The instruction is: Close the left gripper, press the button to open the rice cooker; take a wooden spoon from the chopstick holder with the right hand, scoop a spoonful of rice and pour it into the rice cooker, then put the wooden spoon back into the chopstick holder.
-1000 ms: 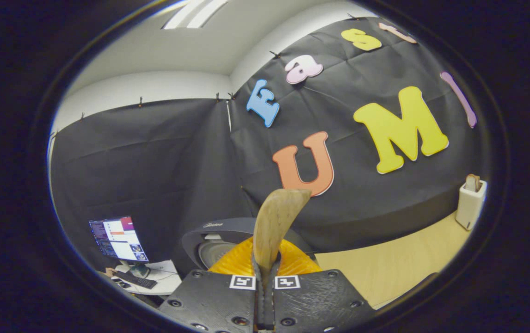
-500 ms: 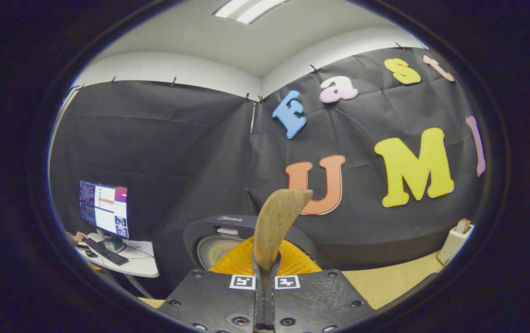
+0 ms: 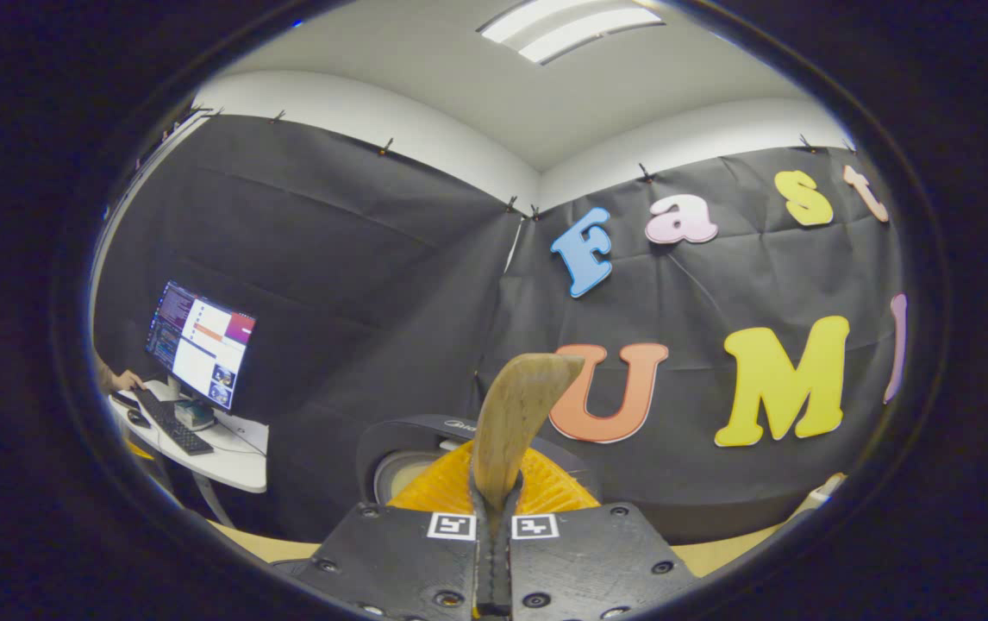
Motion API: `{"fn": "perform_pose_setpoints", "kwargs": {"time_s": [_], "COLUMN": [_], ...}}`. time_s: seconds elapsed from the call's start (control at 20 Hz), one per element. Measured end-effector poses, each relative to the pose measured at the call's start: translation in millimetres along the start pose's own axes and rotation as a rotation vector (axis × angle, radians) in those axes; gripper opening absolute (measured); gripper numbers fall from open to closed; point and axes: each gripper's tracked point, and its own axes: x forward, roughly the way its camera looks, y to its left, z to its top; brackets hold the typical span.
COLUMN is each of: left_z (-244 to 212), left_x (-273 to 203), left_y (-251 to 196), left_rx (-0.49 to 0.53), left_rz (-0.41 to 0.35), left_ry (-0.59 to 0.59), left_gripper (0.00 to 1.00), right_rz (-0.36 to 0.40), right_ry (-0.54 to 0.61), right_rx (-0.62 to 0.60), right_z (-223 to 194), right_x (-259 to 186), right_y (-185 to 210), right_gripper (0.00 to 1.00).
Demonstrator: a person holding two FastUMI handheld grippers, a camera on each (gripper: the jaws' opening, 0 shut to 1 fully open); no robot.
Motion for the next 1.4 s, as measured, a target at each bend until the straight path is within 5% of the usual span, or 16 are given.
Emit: {"fn": "perform_pose_setpoints", "kwargs": {"time_s": [0.35, 0.75, 1.1, 1.4], "left_z": [4, 12, 27, 32], "left_x": [-2, -4, -11, -13], "left_y": [-2, -20, -48, -84], "left_rx": [-0.002, -0.027, -0.036, -0.039], "left_rz": [0.002, -0.025, -0.052, -0.104], "left_ry": [-0.011, -0.022, -0.043, -0.053], "left_gripper": [0.99, 0.99, 0.99, 0.99], "right_rz": [0.04, 0.03, -0.135, -0.396], "right_ry": [0.011, 0.069, 0.047, 0.059], "right_rx": [0.009, 0.35, 0.459, 0.515], "right_z": [-5, -4, 10, -16], "right_x": [-3, -25, -84, -188], "right_y": [4, -32, -145, -287], "right_gripper": [0.01, 0.01, 0.0, 0.0]}}
